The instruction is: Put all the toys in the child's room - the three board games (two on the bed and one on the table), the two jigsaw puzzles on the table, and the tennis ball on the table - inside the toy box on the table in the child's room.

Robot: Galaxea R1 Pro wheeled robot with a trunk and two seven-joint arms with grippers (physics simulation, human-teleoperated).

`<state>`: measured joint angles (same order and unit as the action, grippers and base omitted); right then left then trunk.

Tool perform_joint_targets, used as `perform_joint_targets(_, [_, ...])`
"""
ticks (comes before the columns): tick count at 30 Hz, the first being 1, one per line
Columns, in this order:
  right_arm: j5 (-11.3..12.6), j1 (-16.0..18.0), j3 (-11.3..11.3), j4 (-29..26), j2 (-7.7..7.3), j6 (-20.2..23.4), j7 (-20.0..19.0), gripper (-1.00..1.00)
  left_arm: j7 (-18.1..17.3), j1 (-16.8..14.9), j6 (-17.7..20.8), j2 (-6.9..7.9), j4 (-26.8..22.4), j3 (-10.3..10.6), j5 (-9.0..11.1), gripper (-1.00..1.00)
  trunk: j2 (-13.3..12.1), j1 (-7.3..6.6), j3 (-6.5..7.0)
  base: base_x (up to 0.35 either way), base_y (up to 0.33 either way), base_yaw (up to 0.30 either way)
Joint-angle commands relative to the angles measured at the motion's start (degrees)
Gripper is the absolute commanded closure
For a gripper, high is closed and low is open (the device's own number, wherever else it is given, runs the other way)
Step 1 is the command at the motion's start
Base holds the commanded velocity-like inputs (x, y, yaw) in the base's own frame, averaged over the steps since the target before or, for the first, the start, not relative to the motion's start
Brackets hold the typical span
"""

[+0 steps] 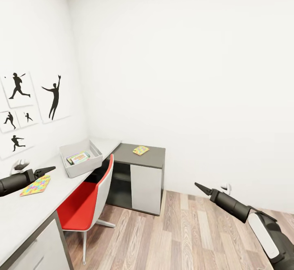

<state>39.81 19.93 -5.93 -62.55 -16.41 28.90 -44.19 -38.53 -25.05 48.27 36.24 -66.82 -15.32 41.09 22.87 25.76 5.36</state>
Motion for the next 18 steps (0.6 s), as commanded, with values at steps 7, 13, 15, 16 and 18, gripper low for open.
perform_joint_targets(7, [0.33, 0.02, -0.27, 1.28, 0.81, 0.47, -0.02, -1.0, -0.14, 0.15, 0.41, -0.06, -0.28, 0.02, 0.05, -1.0, 0.05, 0.02, -0.02, 0.0, 0.0, -0.002])
perform_joint_targets(13, [0.3, 0.02, -0.28, 1.5, 0.95, 0.85, 0.04, -1.0, -0.14, 0.17, 0.42, -0.05, -0.67, -0.06, 0.05, -1.0, 0.05, 0.02, -0.03, 0.0, 0.0, 0.0])
perform_joint_targets(15, [0.33, -0.01, -0.3, 1.53, 0.94, 0.91, 0.04, -1.0, -0.14, 0.18, 0.42, -0.08, -0.72, 0.0, 0.05, -1.0, 0.05, 0.02, -0.09, 0.006, -0.006, 0.0])
perform_joint_targets(16, [0.34, 0.0, -0.3, 1.57, 0.97, 0.97, 0.05, -1.0, -0.14, 0.18, 0.42, -0.16, -0.74, 0.04, 0.08, -1.0, 0.05, 0.02, -0.15, 0.029, -0.027, 0.0])
perform_joint_targets(18, [0.35, 0.01, -0.31, 1.66, 0.98, 0.97, 0.06, -1.0, -0.14, 0.18, 0.42, -0.42, -0.76, 0.07, 0.07, -1.0, 0.05, 0.02, -0.28, 0.021, -0.019, 0.0])
